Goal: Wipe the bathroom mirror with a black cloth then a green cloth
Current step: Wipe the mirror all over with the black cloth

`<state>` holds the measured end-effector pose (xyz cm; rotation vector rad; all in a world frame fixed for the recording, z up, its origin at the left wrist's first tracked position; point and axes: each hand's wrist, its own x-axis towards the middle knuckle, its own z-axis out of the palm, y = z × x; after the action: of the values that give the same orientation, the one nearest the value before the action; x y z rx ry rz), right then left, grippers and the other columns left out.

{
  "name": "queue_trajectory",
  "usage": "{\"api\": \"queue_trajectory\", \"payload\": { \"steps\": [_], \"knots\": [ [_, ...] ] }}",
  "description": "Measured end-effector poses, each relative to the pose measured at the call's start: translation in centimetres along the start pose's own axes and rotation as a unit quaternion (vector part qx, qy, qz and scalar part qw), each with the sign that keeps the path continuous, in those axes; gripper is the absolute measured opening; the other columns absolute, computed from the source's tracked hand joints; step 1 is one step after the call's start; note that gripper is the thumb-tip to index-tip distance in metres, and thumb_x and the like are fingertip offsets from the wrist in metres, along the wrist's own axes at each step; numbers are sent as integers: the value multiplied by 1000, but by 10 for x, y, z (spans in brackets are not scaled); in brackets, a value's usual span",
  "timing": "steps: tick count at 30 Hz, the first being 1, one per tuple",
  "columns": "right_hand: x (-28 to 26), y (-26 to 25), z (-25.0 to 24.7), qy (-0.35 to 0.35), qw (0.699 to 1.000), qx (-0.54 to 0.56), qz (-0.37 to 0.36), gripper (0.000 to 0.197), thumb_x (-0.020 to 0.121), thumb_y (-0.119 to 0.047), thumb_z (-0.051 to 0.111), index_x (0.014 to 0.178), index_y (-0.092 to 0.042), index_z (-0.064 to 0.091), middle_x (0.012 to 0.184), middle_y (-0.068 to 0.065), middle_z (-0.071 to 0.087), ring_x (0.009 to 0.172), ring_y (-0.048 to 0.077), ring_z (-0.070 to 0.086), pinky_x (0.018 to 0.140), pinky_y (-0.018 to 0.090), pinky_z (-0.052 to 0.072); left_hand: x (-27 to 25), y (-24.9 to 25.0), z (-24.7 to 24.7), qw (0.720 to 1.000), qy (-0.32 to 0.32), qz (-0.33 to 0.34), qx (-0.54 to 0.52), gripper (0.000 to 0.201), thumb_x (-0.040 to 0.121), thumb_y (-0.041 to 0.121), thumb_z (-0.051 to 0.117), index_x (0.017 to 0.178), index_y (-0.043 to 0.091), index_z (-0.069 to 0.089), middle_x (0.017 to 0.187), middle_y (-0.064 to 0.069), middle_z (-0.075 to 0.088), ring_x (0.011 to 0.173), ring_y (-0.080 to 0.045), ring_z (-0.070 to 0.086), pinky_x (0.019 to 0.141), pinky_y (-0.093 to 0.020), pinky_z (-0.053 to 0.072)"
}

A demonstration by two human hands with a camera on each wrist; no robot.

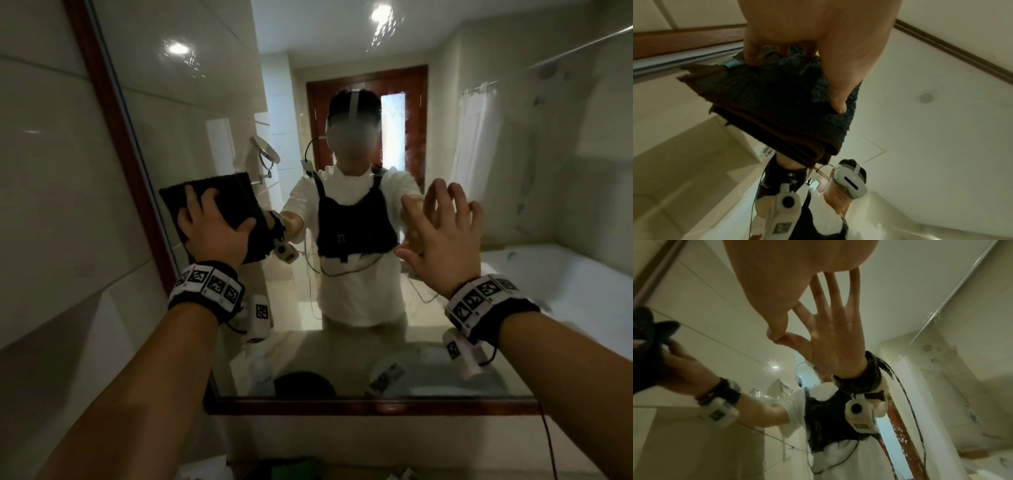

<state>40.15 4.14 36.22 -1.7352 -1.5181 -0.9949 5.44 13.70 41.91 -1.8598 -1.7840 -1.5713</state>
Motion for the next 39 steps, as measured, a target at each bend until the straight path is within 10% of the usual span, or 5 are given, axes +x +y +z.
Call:
{"api": "queue_trajectory", "payload": {
  "steps": [8,26,39],
  "knots": [
    [34,-13,-34,41,999,34,0,72,83,-56,66,146,-32,41,149,14,35,137,35,31,110,54,29,-3,82,10,994,-30,96,35,78,80,41,74,145,26,32,166,1,2,148,-38,8,105,-71,32],
    [116,-9,-44,24,1000,7,1,95,83,-68,58,157,-37,6,164,10,-19,151,37,-15,117,67,4,114,80,-54,998,43,24,-38,76,80,42,76,143,29,36,165,7,9,148,-34,13,115,-61,25],
    [112,-8,-45,29,998,48,-14,97,83,-65,60,158,-38,4,165,10,-16,151,36,-16,118,65,0,42,205,-6,973,-25,220,71,79,83,54,68,149,42,27,166,8,-5,149,-35,3,109,-70,21]
  ]
}}
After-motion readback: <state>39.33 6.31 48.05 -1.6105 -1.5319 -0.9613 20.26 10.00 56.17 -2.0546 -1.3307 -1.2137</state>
